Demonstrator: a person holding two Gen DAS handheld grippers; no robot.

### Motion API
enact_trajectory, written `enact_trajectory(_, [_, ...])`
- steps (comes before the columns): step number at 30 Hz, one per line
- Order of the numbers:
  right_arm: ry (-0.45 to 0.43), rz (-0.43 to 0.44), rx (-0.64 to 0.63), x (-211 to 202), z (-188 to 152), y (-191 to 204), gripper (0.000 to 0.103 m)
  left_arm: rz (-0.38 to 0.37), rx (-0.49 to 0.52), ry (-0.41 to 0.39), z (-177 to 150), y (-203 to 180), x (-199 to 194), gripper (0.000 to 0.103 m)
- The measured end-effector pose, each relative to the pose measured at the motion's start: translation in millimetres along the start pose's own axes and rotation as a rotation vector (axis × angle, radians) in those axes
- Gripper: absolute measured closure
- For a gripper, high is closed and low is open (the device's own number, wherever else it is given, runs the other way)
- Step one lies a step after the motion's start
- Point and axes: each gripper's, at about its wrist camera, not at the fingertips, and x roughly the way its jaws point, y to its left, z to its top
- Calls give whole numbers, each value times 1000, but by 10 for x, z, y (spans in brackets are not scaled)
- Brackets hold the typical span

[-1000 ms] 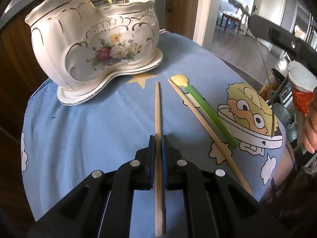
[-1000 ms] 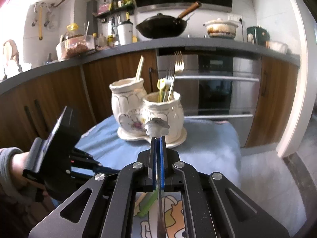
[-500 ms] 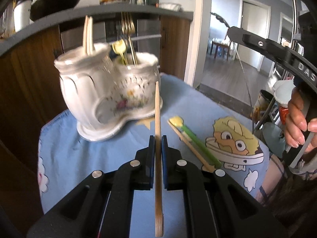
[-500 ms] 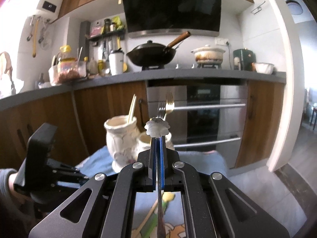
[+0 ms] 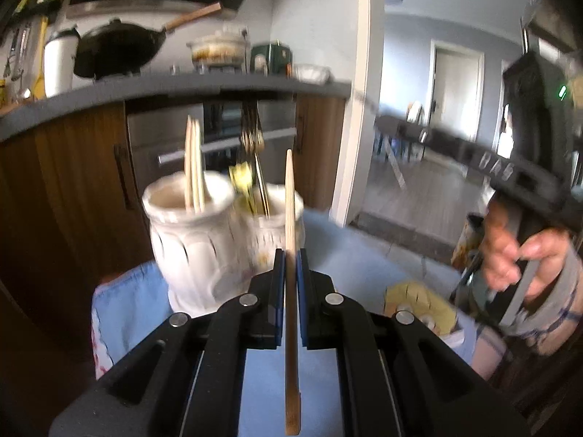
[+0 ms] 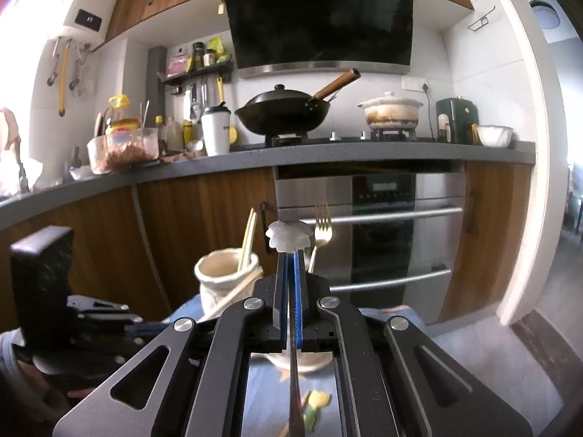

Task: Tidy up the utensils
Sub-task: 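Lift the chopstick and spoon and carry both over the ceramic pot, then release the chopstick in the taller cup while the right releases the spoon in the shorter cup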

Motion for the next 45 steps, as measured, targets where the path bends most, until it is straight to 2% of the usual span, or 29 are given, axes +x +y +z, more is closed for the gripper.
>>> enact_trajectory(5, [-29, 18, 11, 156, 214, -57, 99, 29, -43, -118, 327, 231, -72, 97])
enact_trajectory(8, [-54, 47, 24, 261, 331, -87, 99, 17, -92, -177, 492, 402, -39, 97])
enact_trajectory(9, [-62, 58, 33, 307, 366, -100, 99, 13, -117, -206, 554, 487, -13, 97])
enact_trajectory(12, [-94, 75, 55, 451, 446, -124, 99, 60, -148, -269, 677, 662, 97, 97])
enact_trajectory(17, [-124, 56, 103, 735, 495, -163, 99, 45, -172, -336, 791, 798, 336, 97])
enact_trajectory(23, [-120, 46, 184, 1128, 405, -244, 99, 101, -188, -356, 747, 847, 626, 97])
enact_trajectory(29, [-144, -26, 145, 1245, 231, -208, 99, 139, -185, -354, 619, 902, 749, 97])
enact_trajectory(35, [-113, -59, 159, 1266, 37, -307, 99, 147, -218, -321, 390, 963, 694, 97])
enact_trajectory(45, [-19, -101, 202, 1299, -236, -373, 99, 237, -239, -224, 222, 960, 634, 97])
